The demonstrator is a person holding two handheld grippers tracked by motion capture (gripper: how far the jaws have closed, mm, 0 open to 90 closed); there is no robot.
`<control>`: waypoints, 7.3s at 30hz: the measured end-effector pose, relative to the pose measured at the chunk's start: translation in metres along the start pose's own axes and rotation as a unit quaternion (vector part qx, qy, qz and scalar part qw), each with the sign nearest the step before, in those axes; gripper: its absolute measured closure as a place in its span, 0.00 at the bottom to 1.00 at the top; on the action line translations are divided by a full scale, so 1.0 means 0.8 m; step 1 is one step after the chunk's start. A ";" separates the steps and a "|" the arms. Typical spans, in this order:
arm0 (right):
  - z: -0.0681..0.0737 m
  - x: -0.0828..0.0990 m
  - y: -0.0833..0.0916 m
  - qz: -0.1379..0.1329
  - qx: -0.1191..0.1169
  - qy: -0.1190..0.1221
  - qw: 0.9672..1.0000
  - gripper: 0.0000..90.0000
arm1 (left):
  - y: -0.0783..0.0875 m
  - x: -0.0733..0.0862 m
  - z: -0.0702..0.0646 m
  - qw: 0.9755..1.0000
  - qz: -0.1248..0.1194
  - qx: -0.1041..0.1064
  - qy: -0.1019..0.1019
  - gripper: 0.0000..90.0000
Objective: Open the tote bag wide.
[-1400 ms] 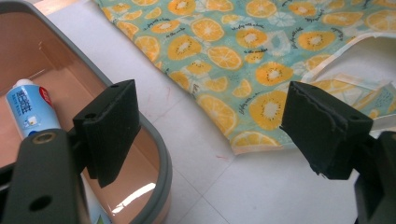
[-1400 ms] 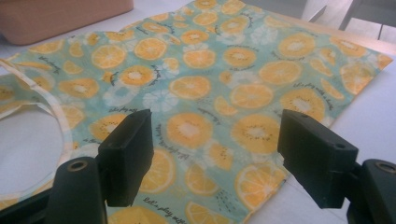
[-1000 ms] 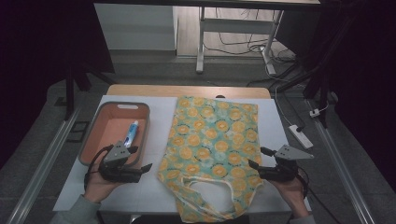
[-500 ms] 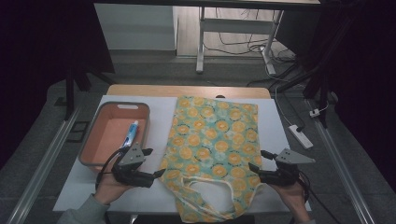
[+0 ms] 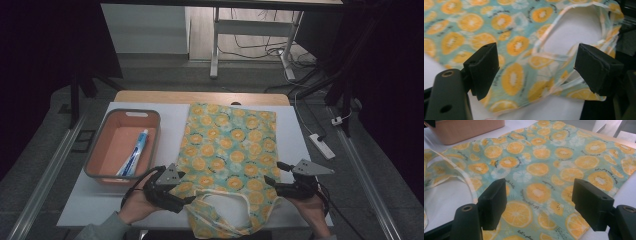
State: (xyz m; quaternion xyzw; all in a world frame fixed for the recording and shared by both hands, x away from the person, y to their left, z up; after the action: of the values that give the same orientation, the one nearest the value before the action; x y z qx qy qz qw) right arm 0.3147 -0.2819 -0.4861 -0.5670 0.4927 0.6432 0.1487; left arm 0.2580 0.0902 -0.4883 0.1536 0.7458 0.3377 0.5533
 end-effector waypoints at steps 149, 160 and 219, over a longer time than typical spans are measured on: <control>-0.021 -0.020 -0.113 0.112 0.009 -0.054 0.992 0.97 | 0.045 -0.090 0.095 0.993 -0.060 -0.055 0.081 0.36; -0.017 -0.021 -0.106 0.103 0.003 -0.048 0.994 0.95 | -0.026 -0.079 0.082 0.994 0.042 -0.075 0.071 0.49; 0.105 -0.042 -0.198 0.194 -0.112 0.158 0.962 0.59 | -0.002 -0.062 0.111 0.992 -0.018 -0.074 0.097 0.94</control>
State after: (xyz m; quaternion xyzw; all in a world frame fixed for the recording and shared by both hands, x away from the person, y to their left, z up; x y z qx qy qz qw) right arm 0.3949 -0.1273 -0.5411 -0.5678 0.5351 0.6131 -0.1237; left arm 0.3578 0.0891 -0.4675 0.0647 0.7716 0.3955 0.4940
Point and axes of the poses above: each handheld gripper's, and its own axes: y roughly backward along the jaws, x roughly out of its underside, z roughly to its left, the point moved 3 cm from there along -y, roughly forward along the jaws, and after that the axes turned 13 degrees about x, right-handed, at the moved point
